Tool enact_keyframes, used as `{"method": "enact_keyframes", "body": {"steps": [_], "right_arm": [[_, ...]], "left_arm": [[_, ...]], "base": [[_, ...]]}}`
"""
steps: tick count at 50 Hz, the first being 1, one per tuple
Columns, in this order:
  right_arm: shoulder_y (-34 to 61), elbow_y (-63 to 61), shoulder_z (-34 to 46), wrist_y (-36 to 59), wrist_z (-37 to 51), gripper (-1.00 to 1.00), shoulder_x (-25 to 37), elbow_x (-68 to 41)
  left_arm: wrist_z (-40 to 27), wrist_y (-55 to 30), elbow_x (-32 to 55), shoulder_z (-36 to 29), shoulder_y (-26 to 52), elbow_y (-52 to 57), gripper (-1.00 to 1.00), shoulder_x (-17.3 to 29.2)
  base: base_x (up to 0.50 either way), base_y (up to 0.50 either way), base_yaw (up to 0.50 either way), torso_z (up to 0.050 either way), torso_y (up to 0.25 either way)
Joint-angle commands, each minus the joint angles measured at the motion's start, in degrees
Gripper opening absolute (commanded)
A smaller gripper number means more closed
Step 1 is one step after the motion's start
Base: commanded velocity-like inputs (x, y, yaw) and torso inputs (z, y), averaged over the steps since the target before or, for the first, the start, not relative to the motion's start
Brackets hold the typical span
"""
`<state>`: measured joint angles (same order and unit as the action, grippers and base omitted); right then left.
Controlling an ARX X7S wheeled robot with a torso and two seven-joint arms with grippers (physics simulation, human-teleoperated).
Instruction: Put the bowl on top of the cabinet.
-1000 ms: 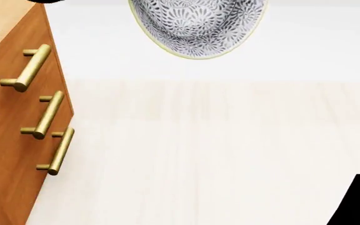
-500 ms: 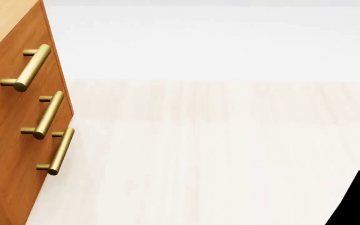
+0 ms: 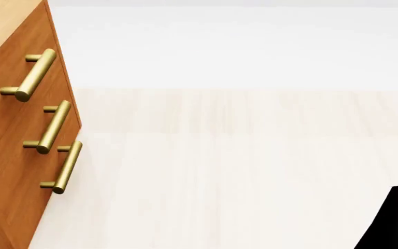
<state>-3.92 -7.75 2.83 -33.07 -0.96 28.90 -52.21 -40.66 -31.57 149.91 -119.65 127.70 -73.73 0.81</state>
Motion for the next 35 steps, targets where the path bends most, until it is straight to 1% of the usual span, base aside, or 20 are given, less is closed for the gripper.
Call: {"method": "enact_keyframes", "body": {"steps": [1,6,10,16,20,26,35], "right_arm": [[0.3,0.2,0.2,0.3,0.0,1.0,-0.1,0.3],[0.5,0.4,0.4,0.5,-0.1,1.0,-0.2,0.5],[0.3,0.2,0.1,0.4,0.1,1.0,-0.1,0.6],[-0.1,-0.1,-0.2,0.2,0.0,1.0,-0.1,0.2],[0.2,0.0,0.1,0.3,0.1,1.0,-0.2,0.8],[-0.1,-0.2,0.0,0.2,0.3,1.0,-0.3,1.2],[0.1,0.0,0.2,0.4,0.4,1.0,-0.5,1.8]], "left_arm": [[-3.1,2.8,20.3,-18.3,2.1,-1.2,-1.0,0.3],[-3.1,3.1,23.8,-21.7,2.5,-1.2,-1.0,0.6],[-3.3,3.7,25.5,-23.1,1.9,-1.2,-1.0,0.7],[-3.1,4.8,26.7,-23.8,1.3,-1.2,-1.0,1.2],[-4.5,6.1,27.0,-24.0,1.6,-1.2,-1.0,2.0],[-6.5,10.5,27.2,-23.7,1.3,-1.2,-1.0,2.9],[-8.3,12.9,26.8,-23.3,0.7,-1.2,-1.0,4.2]], "base": [[0.0,0.0,0.0,0.0,0.0],[0.0,0.0,0.0,0.002,0.002],[0.0,0.0,0.0,0.0,0.0],[0.0,0.0,0.0,0.0,0.0],[0.0,0.0,0.0,0.0,0.0],[0.0,0.0,0.0,0.0,0.0],[0.0,0.0,0.0,0.0,0.001]]}}
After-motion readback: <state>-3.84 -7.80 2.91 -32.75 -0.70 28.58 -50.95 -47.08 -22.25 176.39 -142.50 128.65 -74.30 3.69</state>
